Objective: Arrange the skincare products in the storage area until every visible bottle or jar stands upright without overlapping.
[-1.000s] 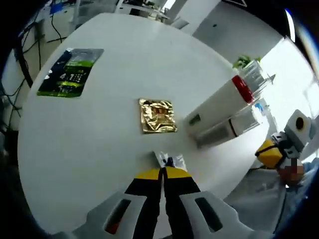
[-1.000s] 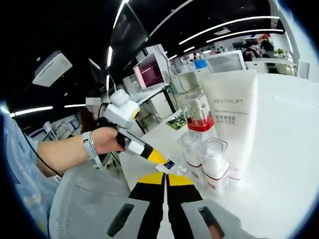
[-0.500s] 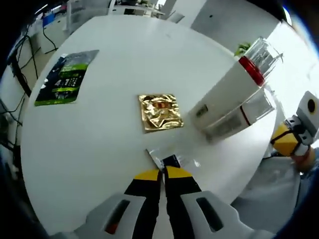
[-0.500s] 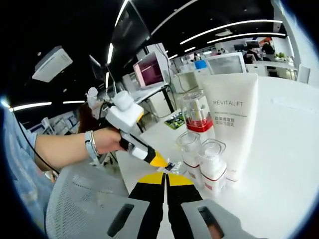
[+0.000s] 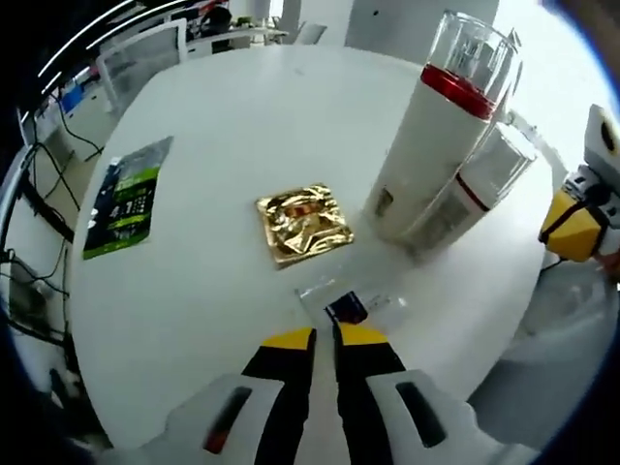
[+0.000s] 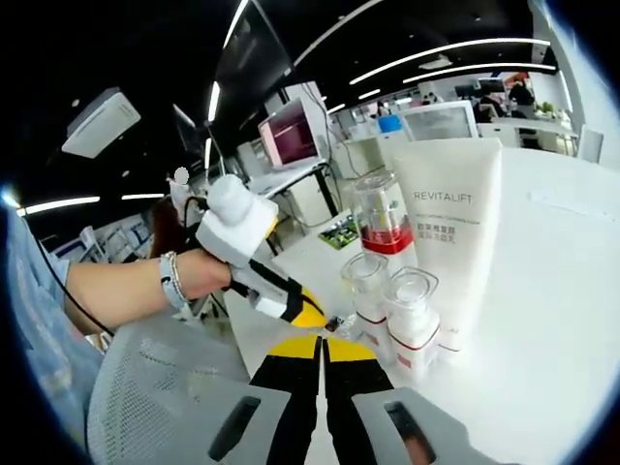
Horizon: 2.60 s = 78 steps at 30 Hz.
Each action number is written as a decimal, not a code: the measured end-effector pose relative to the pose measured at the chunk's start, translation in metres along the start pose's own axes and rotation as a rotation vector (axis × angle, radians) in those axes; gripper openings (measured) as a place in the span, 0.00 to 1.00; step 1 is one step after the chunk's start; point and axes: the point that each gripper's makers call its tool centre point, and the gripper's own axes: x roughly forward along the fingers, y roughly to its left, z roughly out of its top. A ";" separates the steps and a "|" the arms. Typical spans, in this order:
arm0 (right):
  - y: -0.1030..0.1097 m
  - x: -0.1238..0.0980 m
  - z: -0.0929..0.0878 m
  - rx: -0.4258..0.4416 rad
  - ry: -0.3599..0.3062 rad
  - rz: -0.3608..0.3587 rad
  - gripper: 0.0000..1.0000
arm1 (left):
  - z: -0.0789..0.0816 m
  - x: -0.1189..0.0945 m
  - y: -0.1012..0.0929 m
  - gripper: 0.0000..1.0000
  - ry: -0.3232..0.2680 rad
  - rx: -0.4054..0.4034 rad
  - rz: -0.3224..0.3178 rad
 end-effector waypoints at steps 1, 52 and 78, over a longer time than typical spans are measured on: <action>0.000 0.000 0.000 0.000 -0.001 -0.001 0.00 | 0.001 0.000 0.000 0.15 -0.005 0.008 0.004; -0.007 -0.004 0.005 -0.020 -0.013 -0.027 0.00 | 0.026 -0.004 -0.027 0.50 -0.144 0.198 -0.029; -0.011 -0.004 0.002 0.026 -0.011 -0.046 0.00 | 0.060 0.024 0.011 0.40 -0.265 -0.228 -0.045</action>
